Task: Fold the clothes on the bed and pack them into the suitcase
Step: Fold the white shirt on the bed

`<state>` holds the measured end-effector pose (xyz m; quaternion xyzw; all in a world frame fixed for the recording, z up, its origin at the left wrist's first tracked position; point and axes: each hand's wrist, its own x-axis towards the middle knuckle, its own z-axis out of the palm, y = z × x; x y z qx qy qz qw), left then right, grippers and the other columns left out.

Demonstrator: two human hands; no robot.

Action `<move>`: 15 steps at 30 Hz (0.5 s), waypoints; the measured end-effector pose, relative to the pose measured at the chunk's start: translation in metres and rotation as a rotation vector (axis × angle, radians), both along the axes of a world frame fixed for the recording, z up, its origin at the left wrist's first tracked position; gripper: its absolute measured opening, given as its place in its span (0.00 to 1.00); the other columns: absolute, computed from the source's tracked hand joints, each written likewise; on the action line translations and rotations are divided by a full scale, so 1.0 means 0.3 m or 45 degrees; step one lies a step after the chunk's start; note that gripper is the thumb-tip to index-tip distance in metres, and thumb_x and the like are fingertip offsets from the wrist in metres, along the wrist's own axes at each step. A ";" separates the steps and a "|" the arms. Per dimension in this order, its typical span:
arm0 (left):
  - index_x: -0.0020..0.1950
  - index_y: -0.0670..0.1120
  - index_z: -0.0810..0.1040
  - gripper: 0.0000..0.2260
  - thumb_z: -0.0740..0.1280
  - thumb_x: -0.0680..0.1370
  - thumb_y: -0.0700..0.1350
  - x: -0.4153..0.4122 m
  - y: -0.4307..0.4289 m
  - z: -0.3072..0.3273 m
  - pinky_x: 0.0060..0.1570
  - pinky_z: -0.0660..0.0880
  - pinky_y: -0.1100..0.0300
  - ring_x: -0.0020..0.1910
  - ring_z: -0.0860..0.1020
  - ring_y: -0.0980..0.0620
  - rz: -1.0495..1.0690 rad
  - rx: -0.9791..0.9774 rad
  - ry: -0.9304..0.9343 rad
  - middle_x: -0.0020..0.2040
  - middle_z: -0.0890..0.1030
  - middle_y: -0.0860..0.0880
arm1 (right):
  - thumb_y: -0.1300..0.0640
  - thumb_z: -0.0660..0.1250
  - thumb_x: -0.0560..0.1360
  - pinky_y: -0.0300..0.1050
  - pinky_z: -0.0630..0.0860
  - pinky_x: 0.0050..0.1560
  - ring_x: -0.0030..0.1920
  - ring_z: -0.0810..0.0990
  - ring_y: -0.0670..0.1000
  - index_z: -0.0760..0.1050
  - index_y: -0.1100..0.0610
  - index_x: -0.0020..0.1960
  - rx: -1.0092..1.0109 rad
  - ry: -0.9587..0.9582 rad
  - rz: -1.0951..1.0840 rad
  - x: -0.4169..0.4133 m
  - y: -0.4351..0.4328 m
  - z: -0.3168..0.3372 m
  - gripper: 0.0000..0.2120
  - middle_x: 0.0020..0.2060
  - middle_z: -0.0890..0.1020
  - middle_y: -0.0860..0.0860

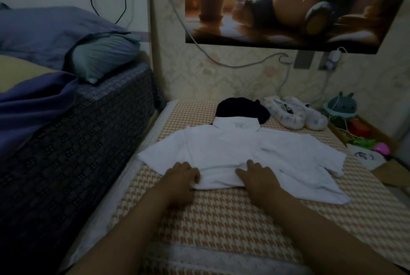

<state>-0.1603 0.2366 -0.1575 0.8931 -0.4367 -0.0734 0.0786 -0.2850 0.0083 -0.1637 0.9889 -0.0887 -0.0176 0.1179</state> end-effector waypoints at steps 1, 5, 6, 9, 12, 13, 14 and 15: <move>0.50 0.53 0.70 0.11 0.66 0.71 0.41 0.013 -0.007 -0.009 0.49 0.69 0.58 0.53 0.69 0.51 0.024 -0.011 -0.004 0.56 0.71 0.51 | 0.51 0.70 0.72 0.53 0.71 0.59 0.61 0.73 0.60 0.62 0.51 0.75 0.017 0.018 -0.035 -0.010 -0.007 -0.004 0.34 0.71 0.64 0.63; 0.54 0.45 0.78 0.09 0.65 0.75 0.40 0.049 -0.016 0.046 0.55 0.72 0.59 0.52 0.74 0.48 0.120 0.141 -0.023 0.58 0.76 0.46 | 0.57 0.62 0.77 0.46 0.67 0.66 0.63 0.71 0.56 0.61 0.49 0.76 0.309 0.077 0.028 -0.030 -0.005 0.026 0.28 0.68 0.67 0.57; 0.58 0.44 0.78 0.11 0.65 0.76 0.41 0.051 -0.008 0.073 0.57 0.71 0.59 0.54 0.74 0.48 0.161 0.237 -0.045 0.60 0.76 0.45 | 0.60 0.63 0.76 0.45 0.65 0.67 0.64 0.71 0.55 0.64 0.50 0.75 0.425 0.098 0.052 -0.031 0.010 0.039 0.27 0.67 0.70 0.55; 0.65 0.41 0.75 0.17 0.66 0.76 0.42 0.060 0.031 0.123 0.60 0.71 0.57 0.61 0.74 0.45 0.287 0.540 0.033 0.65 0.74 0.44 | 0.62 0.64 0.72 0.44 0.73 0.63 0.58 0.76 0.47 0.77 0.48 0.65 0.861 0.154 0.128 -0.045 0.081 0.091 0.23 0.61 0.78 0.47; 0.57 0.43 0.81 0.14 0.68 0.73 0.44 0.069 0.059 0.139 0.57 0.77 0.53 0.53 0.78 0.47 0.319 0.846 0.243 0.61 0.78 0.46 | 0.54 0.65 0.77 0.31 0.73 0.46 0.43 0.77 0.35 0.81 0.50 0.59 1.131 0.232 0.179 -0.069 0.109 0.132 0.12 0.52 0.82 0.43; 0.50 0.43 0.82 0.10 0.68 0.72 0.45 0.061 0.051 0.144 0.56 0.78 0.52 0.48 0.79 0.48 0.320 0.890 0.264 0.56 0.80 0.46 | 0.52 0.65 0.78 0.32 0.73 0.44 0.41 0.78 0.36 0.82 0.50 0.56 1.232 0.164 0.154 -0.079 0.101 0.144 0.11 0.48 0.82 0.42; 0.45 0.42 0.81 0.07 0.67 0.73 0.44 0.048 0.034 0.152 0.55 0.78 0.52 0.44 0.78 0.49 0.301 0.889 0.243 0.50 0.81 0.46 | 0.51 0.65 0.77 0.35 0.74 0.45 0.42 0.79 0.38 0.83 0.50 0.53 1.235 0.041 0.125 -0.088 0.078 0.146 0.10 0.46 0.81 0.42; 0.45 0.40 0.81 0.07 0.65 0.75 0.42 0.030 0.006 0.166 0.57 0.76 0.52 0.43 0.77 0.48 0.254 0.820 0.195 0.46 0.80 0.45 | 0.50 0.66 0.76 0.39 0.74 0.47 0.45 0.78 0.42 0.81 0.50 0.52 1.128 -0.073 0.095 -0.097 0.044 0.142 0.08 0.46 0.79 0.41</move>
